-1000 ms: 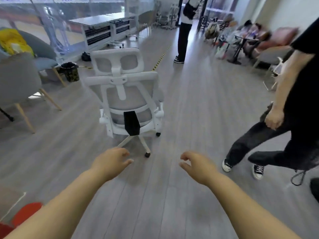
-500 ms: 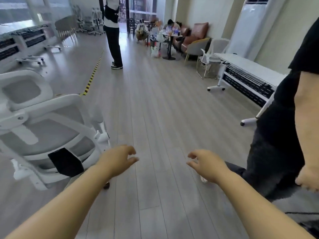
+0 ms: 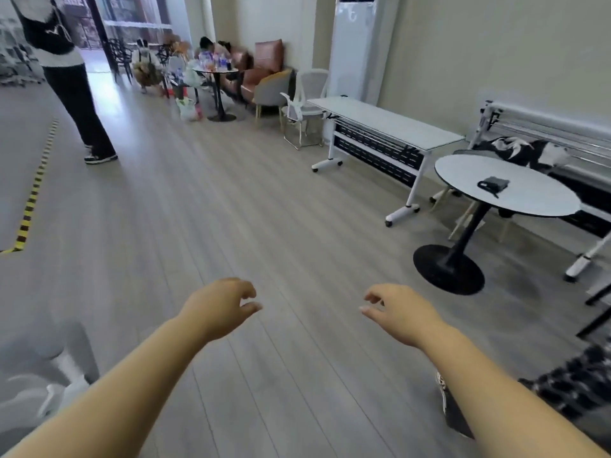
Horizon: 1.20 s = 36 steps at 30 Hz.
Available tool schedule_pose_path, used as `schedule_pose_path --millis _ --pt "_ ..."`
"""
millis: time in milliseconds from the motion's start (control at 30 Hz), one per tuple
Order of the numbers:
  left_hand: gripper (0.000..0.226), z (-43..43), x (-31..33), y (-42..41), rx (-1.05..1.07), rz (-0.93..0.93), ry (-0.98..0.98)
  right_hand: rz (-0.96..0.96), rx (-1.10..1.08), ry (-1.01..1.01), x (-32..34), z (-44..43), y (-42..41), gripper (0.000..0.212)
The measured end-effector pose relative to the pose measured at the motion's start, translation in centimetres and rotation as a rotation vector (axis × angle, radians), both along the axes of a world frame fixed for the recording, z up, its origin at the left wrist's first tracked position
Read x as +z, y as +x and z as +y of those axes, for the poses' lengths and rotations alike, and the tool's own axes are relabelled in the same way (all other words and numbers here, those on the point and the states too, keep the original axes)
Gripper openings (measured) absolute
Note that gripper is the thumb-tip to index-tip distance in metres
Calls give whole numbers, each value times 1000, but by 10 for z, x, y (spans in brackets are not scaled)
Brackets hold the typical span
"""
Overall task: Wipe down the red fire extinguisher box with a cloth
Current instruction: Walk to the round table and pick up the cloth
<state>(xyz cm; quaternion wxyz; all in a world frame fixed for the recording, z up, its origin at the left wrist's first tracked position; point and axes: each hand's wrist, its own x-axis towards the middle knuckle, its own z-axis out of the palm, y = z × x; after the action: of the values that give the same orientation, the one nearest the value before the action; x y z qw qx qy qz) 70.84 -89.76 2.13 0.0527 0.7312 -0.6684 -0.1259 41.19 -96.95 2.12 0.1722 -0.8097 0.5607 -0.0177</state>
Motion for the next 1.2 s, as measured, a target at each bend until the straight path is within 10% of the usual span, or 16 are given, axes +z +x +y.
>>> schedule_pose_path --millis 1200 --pt "28 -756 -46 -232 -631 144 132 -71 -793 89 -30 -545 -201 28"
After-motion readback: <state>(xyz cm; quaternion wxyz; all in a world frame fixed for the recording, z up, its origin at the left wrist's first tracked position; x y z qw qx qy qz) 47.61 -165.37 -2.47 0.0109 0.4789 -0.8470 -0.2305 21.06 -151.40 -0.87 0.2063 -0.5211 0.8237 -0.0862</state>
